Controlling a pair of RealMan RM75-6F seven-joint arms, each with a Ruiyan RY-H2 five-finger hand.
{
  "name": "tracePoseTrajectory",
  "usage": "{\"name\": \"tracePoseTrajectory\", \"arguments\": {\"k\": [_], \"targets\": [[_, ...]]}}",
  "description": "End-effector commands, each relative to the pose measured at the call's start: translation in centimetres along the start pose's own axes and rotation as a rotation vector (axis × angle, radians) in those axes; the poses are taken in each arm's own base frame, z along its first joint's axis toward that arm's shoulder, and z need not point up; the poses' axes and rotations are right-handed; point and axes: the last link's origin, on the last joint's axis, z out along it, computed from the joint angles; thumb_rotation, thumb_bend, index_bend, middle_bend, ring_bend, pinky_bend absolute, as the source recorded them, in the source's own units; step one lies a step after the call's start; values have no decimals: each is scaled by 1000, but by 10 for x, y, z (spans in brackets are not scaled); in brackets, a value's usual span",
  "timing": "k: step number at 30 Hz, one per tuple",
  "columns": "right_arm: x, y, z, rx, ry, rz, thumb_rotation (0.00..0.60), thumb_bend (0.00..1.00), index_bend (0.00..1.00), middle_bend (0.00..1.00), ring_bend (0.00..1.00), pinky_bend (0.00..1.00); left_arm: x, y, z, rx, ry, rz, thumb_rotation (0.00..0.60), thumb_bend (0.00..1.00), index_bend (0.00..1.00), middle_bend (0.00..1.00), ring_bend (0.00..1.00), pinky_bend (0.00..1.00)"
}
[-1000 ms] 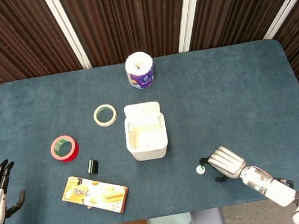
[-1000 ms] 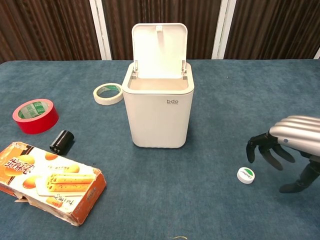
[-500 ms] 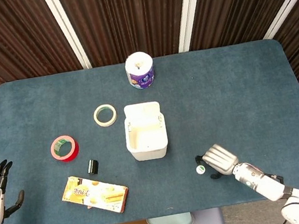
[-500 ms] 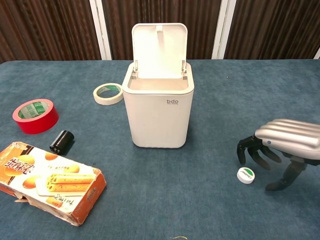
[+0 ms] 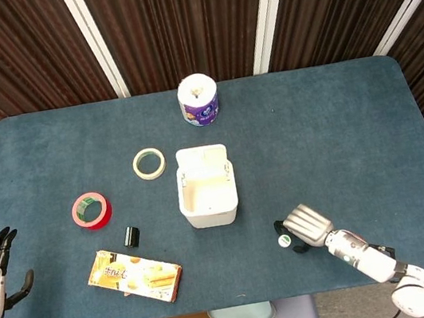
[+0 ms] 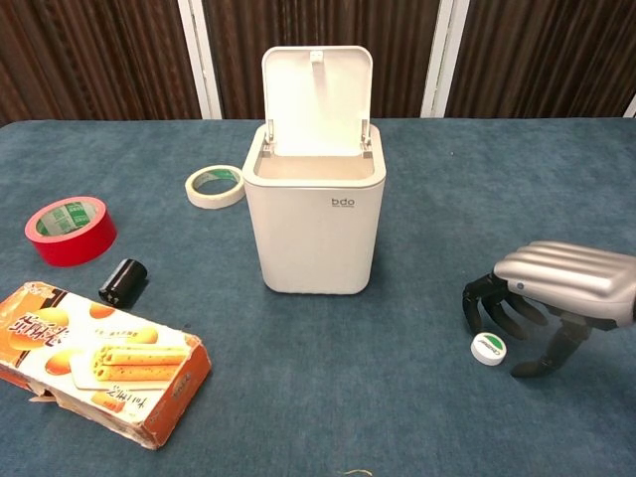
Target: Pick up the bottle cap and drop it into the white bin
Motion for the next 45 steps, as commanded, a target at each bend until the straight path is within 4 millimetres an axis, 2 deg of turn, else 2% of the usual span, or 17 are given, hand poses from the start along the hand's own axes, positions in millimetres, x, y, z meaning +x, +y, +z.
{"name": "tracePoseTrajectory", "arguments": {"k": [1, 17, 34, 40, 45], "targets": [[-1, 0, 1, 0, -4, 5, 600, 275, 589, 772, 785, 1000, 0, 0, 0, -3, 0, 1, 600, 413, 68, 51, 99, 276], [-5, -1, 6, 6, -17, 37, 600, 278, 563, 791, 803, 1000, 1, 0, 0, 1, -2, -1, 600, 412, 88, 62, 103, 278], [-4, 8, 5, -1, -9, 74, 600, 400, 726, 824, 834, 1000, 0, 0, -1, -3, -4, 3, 600, 413, 101, 67, 117, 287], [8, 14, -4, -11, 79, 85, 600, 399, 729, 824, 834, 1000, 0, 0, -1, -3, -4, 3, 600, 412, 102, 69, 118, 288], [33, 15, -18, -5, 204, 101, 600, 400, 729, 825, 834, 1000, 0, 1, 0, -5, -8, 3, 600, 413, 106, 71, 119, 289]]}}
